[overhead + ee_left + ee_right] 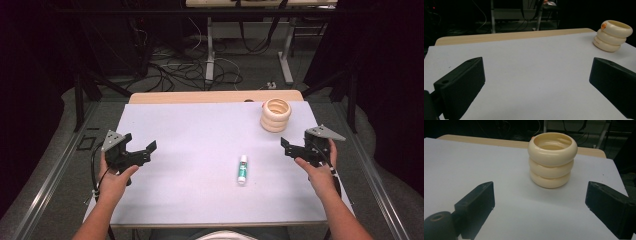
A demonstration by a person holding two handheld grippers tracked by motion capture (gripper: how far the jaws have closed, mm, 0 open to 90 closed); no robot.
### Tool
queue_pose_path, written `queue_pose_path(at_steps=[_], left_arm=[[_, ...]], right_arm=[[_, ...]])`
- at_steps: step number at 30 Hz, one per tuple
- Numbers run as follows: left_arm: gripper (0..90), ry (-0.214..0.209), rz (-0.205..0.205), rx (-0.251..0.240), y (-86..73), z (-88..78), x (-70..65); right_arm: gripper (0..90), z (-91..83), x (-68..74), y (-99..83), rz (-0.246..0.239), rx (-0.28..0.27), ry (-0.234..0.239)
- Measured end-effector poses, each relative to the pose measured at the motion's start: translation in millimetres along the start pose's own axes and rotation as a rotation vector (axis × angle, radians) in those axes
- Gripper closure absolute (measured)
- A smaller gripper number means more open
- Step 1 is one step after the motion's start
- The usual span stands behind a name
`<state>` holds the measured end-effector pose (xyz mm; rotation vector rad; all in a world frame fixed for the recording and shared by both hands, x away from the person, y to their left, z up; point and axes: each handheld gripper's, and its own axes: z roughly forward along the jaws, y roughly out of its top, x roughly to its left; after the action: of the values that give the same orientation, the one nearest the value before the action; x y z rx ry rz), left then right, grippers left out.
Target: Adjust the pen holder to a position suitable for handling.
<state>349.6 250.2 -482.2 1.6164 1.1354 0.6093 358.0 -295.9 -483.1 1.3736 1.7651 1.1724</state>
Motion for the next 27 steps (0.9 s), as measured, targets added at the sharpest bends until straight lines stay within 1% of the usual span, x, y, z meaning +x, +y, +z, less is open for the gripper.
queue_pose_path(at_steps=[2, 3, 4, 5, 6, 7, 8, 9, 10, 12, 13, 14, 15, 16, 17, 18, 19, 20, 21, 22, 23, 24, 25, 26, 27], left_arm=[[0.3, 0.01, -0.001, -0.001, -0.1, 0.4, 0.0], [0.3, 0.015, -0.012, -0.005, -0.2, 0.9, -0.4], [0.3, 0.021, -0.014, -0.006, -0.4, 1.2, -0.2], [0.3, 0.026, -0.021, -0.005, -0.6, 1.3, -0.1], [0.3, 0.029, -0.024, -0.004, -0.6, 1.3, 0.4], [0.3, 0.031, -0.024, -0.004, -0.6, 1.2, 0.6], [0.2, 0.036, -0.025, -0.006, -0.7, 1.4, 0.9], [0.3, 0.038, -0.025, -0.004, -0.8, 1.4, 1.2], [0.3, 0.041, -0.025, -0.004, -0.9, 1.5, 1.5], [0.3, 0.046, -0.031, -0.003, -1.2, 1.6, 2.0], [0.3, 0.047, -0.032, -0.003, -1.3, 1.5, 2.1], [0.2, 0.049, -0.034, -0.004, -1.4, 1.6, 2.0], [0.2, 0.049, -0.031, -0.002, -1.5, 1.6, 2.0], [0.3, 0.049, -0.03, 0.0, -1.5, 1.8, 1.8], [0.3, 0.049, -0.028, 0.002, -1.5, 1.8, 1.6], [0.3, 0.049, -0.03, -0.003, -1.7, 2.1, 1.0], [0.3, 0.049, -0.025, -0.004, -1.5, 2.0, 0.9], [0.3, 0.049, -0.021, -0.001, -1.1, 1.3, 0.6], [0.2, 0.049, -0.021, -0.001, -1.1, 1.3, 0.6], [0.3, 0.049, -0.021, -0.002, -1.0, 1.2, 0.6], [0.3, 0.048, -0.022, -0.004, -1.0, 1.1, 0.6], [0.3, 0.047, -0.022, -0.003, -1.2, 1.4, 0.8], [0.3, 0.047, -0.022, -0.003, -1.2, 1.4, 0.8], [0.3, 0.048, -0.022, -0.003, -1.3, 1.5, 0.7], [0.3, 0.047, -0.021, -0.002, -1.4, 1.5, 0.8]], right_arm=[[10.3, 0.2, -0.6, 0.4, 0.008, 0.005, 0.002], [10.3, 0.2, -0.6, 0.4, 0.008, 0.005, 0.002], [12.1, -0.5, -1.1, 1.2, 0.011, 0.018, 0.002], [15.0, -0.4, -1.1, 1.6, 0.018, 0.017, -0.004], [14.9, 0.2, -1.6, 3.5, 0.037, 0.035, 0.004], [14.9, 0.2, -1.6, 3.5, 0.037, 0.035, 0.004], [14.9, 2.4, -2.4, 5.9, 0.038, 0.058, 0.008], [14.9, 3.8, -2.3, 6.7, 0.042, 0.06, 0.012], [14.9, 5.0, -3.0, 8.5, 0.041, 0.066, 0.001], [14.9, 7.1, -3.4, 10.4, 0.048, 0.061, -0.003], [15.0, 7.3, -4.1, 14.4, 0.065, 0.085, 0.011], [14.9, 9.6, -6.2, 20.8, 0.069, 0.092, 0.01], [14.9, 9.6, -6.2, 20.8, 0.069, 0.092, 0.01], [14.9, 13.0, -8.7, 29.0, 0.072, 0.099, 0.004], [14.9, 13.0, -8.7, 29.0, 0.072, 0.099, 0.004], [15.0, 15.9, -12.2, 38.6, 0.082, 0.126, 0.004], [15.0, 15.9, -12.2, 38.6, 0.082, 0.126, 0.004], [15.2, 19.7, -14.2, 47.5, 0.1, 0.133, 0.008], [15.2, 21.9, -15.3, 51.7, 0.098, 0.138, -0.003], [15.6, 23.5, -15.6, 55.9, 0.107, 0.153, -0.006], [15.6, 23.5, -15.6, 55.9, 0.107, 0.153, -0.006], [15.9, 27.5, -17.8, 63.2, 0.126, 0.171, -0.003], [15.9, 27.5, -17.8, 63.2, 0.126, 0.171, -0.003], [15.9, 31.7, -19.5, 69.3, 0.15, 0.18, -0.007], [15.9, 34.4, -21.4, 72.0, 0.154, 0.188, -0.004]])
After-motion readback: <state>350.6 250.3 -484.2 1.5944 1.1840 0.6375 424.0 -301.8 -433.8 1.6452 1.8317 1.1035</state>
